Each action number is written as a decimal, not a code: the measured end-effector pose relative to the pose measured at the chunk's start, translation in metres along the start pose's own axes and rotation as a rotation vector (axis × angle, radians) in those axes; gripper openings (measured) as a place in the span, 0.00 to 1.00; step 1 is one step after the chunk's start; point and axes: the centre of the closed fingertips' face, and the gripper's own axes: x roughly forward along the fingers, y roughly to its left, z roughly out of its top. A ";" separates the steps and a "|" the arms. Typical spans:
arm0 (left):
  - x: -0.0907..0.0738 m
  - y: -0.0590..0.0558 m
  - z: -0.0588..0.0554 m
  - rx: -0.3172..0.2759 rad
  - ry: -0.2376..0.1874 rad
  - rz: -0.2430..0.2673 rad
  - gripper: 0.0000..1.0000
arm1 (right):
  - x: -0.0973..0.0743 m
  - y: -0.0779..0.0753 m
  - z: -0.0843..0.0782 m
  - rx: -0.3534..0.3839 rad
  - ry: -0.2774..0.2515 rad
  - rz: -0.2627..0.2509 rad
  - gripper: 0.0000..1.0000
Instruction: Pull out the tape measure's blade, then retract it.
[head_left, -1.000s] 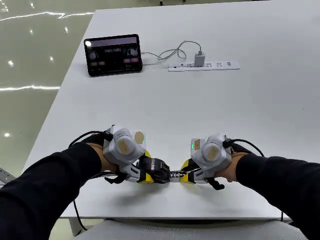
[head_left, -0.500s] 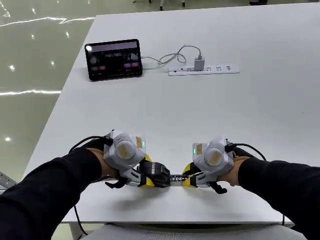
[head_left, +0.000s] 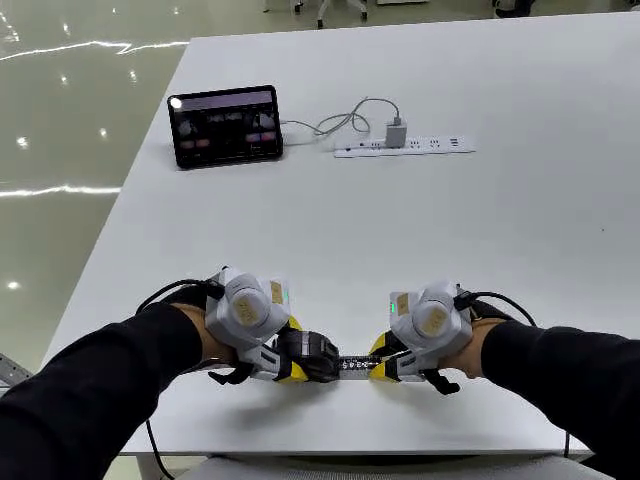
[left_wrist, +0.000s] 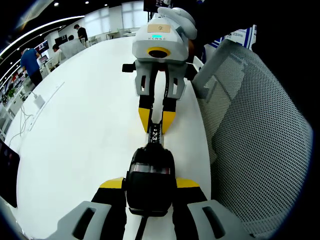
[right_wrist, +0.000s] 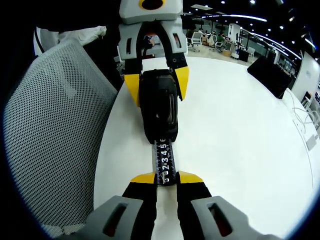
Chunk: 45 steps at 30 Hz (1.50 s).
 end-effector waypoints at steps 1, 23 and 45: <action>0.000 0.000 0.000 0.000 0.000 0.000 0.31 | 0.000 0.000 0.000 0.001 0.000 -0.001 0.10; 0.000 0.000 0.000 -0.003 -0.001 0.001 0.31 | -0.005 0.000 -0.006 0.003 0.013 -0.005 0.10; 0.000 0.000 0.000 -0.005 -0.001 -0.002 0.31 | -0.009 -0.002 -0.011 0.019 0.017 -0.013 0.10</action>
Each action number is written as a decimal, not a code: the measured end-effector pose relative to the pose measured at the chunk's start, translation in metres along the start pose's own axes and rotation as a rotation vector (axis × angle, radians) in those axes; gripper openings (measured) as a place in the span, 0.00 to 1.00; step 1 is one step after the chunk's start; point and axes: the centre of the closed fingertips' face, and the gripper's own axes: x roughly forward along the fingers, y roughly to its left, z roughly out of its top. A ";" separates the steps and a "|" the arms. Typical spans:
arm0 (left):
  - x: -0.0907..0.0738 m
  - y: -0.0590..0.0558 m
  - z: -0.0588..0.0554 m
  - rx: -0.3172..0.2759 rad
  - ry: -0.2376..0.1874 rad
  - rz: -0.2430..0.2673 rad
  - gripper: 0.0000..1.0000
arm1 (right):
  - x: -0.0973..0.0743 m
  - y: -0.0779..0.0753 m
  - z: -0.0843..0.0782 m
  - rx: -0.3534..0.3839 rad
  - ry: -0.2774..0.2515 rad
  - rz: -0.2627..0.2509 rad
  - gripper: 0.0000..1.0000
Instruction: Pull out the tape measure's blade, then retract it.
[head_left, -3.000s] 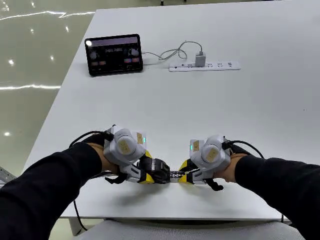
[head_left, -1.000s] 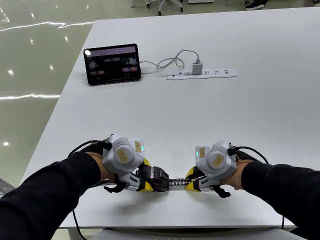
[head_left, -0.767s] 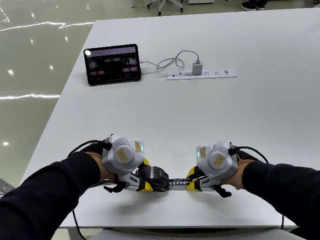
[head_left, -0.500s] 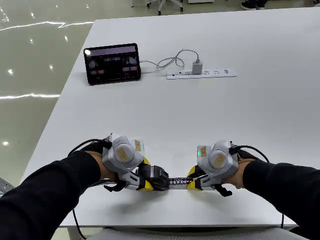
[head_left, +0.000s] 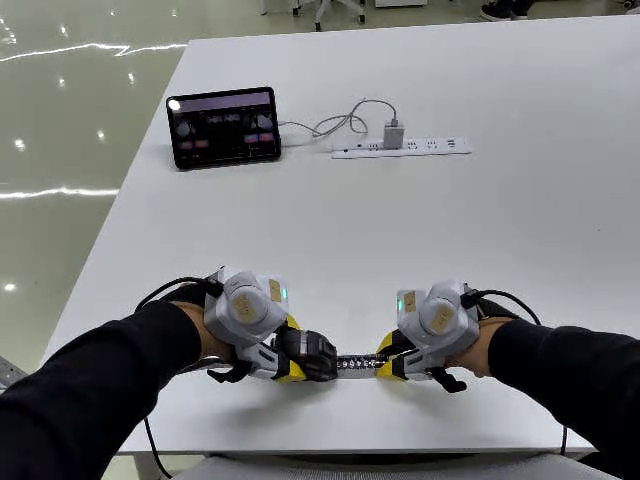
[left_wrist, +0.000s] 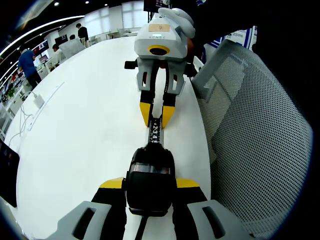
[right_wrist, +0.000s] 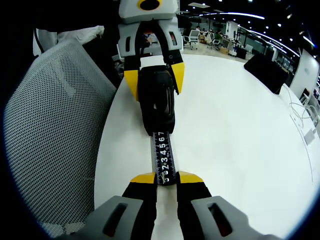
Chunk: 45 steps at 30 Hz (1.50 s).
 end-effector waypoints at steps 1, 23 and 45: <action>0.000 0.000 0.000 -0.003 -0.001 0.001 0.31 | 0.000 0.000 0.000 0.000 0.001 0.000 0.10; 0.000 0.000 0.000 -0.003 -0.004 0.004 0.31 | -0.003 -0.002 -0.004 -0.005 0.012 -0.006 0.10; 0.000 0.000 0.000 -0.003 -0.006 0.004 0.31 | -0.008 -0.002 -0.008 0.005 0.017 -0.007 0.10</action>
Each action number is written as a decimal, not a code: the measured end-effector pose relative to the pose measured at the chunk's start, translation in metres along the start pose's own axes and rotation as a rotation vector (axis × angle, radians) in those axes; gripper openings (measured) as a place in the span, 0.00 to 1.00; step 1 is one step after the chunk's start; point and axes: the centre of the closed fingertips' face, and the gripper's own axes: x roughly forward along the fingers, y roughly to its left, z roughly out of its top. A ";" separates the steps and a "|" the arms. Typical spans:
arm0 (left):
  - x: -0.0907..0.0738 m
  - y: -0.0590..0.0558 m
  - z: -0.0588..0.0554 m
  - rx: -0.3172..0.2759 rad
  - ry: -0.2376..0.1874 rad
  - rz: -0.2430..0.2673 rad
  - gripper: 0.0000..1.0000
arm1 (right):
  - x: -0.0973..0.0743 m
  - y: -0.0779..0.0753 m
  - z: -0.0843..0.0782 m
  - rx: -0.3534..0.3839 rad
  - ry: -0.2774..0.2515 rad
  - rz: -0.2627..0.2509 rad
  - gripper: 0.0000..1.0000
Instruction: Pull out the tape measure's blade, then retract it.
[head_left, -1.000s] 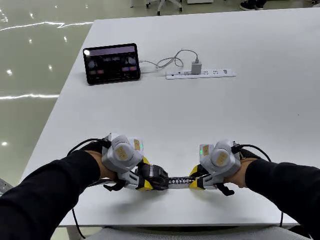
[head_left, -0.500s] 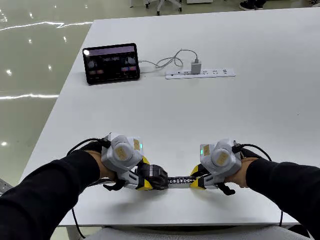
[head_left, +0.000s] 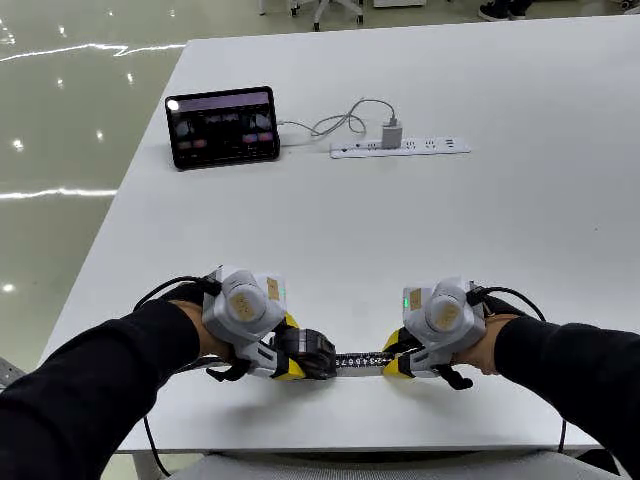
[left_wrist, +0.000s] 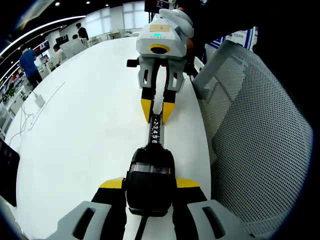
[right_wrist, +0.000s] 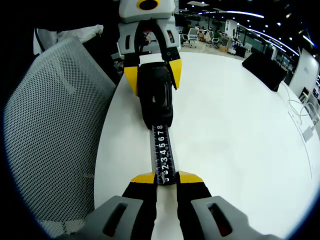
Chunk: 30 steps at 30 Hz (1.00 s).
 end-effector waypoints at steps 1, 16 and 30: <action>0.000 0.000 0.000 0.000 0.000 0.000 0.31 | 0.000 0.000 0.000 0.000 0.001 0.000 0.10; 0.000 0.000 0.001 -0.004 -0.004 0.004 0.31 | -0.003 -0.001 -0.004 0.001 0.009 -0.003 0.10; 0.000 0.000 0.001 -0.003 -0.003 0.003 0.31 | -0.006 -0.002 -0.010 0.004 0.017 -0.006 0.10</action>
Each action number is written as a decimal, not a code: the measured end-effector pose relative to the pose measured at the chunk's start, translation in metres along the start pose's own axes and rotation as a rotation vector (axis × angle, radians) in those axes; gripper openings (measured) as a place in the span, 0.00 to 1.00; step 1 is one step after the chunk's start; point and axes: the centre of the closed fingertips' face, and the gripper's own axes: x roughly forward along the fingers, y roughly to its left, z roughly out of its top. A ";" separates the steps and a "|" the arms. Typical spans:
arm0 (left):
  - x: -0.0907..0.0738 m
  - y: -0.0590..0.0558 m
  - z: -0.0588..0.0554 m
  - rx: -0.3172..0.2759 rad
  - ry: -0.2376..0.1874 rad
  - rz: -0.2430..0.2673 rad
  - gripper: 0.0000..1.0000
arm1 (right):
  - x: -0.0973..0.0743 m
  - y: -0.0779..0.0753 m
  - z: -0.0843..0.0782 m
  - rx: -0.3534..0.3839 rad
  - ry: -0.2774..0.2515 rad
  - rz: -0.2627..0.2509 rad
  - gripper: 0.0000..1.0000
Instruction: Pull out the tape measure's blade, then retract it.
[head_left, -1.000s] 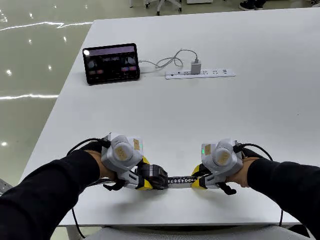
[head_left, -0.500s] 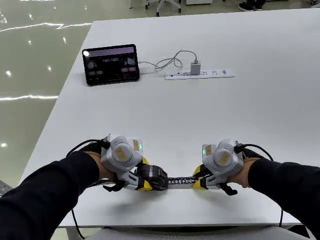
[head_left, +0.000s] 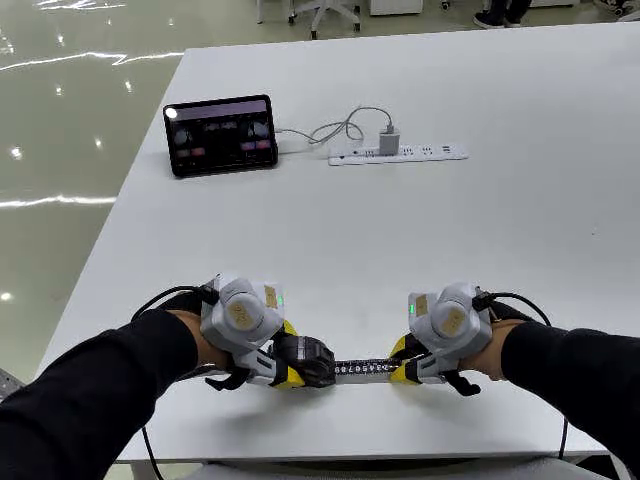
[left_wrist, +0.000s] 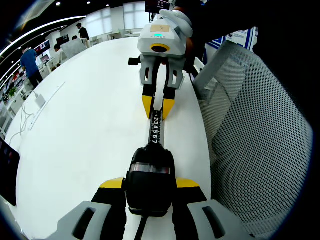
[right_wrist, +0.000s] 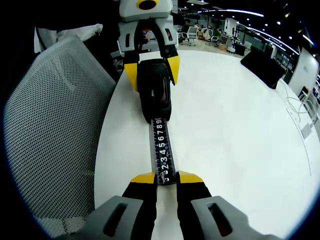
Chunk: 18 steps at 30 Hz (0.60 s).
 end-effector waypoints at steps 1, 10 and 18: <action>0.000 0.000 0.000 0.000 0.000 0.000 0.31 | 0.000 0.000 0.000 0.000 0.001 0.000 0.10; 0.000 0.000 0.000 0.000 -0.001 0.000 0.31 | -0.001 -0.001 -0.001 0.004 0.001 0.000 0.10; 0.000 0.000 0.000 0.002 -0.002 0.000 0.31 | -0.002 -0.001 -0.004 0.010 0.001 -0.002 0.10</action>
